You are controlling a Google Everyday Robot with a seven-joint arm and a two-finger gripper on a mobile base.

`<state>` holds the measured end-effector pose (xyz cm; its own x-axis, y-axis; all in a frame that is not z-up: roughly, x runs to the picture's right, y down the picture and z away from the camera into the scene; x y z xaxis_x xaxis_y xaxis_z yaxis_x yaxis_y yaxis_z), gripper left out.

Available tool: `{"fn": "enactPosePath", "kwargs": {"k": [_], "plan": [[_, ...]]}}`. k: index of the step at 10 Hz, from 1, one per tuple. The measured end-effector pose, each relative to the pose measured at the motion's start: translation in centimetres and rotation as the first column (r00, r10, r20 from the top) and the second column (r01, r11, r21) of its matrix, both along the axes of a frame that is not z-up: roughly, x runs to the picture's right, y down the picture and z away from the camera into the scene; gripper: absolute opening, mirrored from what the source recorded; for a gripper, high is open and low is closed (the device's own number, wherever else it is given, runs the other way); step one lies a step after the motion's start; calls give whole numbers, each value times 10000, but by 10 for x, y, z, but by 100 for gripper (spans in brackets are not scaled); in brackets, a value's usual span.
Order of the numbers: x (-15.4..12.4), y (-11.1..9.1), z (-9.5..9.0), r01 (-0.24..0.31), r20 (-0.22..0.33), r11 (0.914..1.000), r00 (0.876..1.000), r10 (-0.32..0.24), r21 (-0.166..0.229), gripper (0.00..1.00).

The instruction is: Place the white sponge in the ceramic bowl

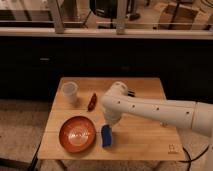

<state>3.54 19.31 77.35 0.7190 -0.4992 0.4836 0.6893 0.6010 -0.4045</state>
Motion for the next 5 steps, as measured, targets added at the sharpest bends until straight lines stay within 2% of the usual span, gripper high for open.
{"fn": "enactPosePath", "kwargs": {"k": [5], "plan": [[-3, -24, -27, 389, 724, 9990, 9966, -404, 217, 1]]}}
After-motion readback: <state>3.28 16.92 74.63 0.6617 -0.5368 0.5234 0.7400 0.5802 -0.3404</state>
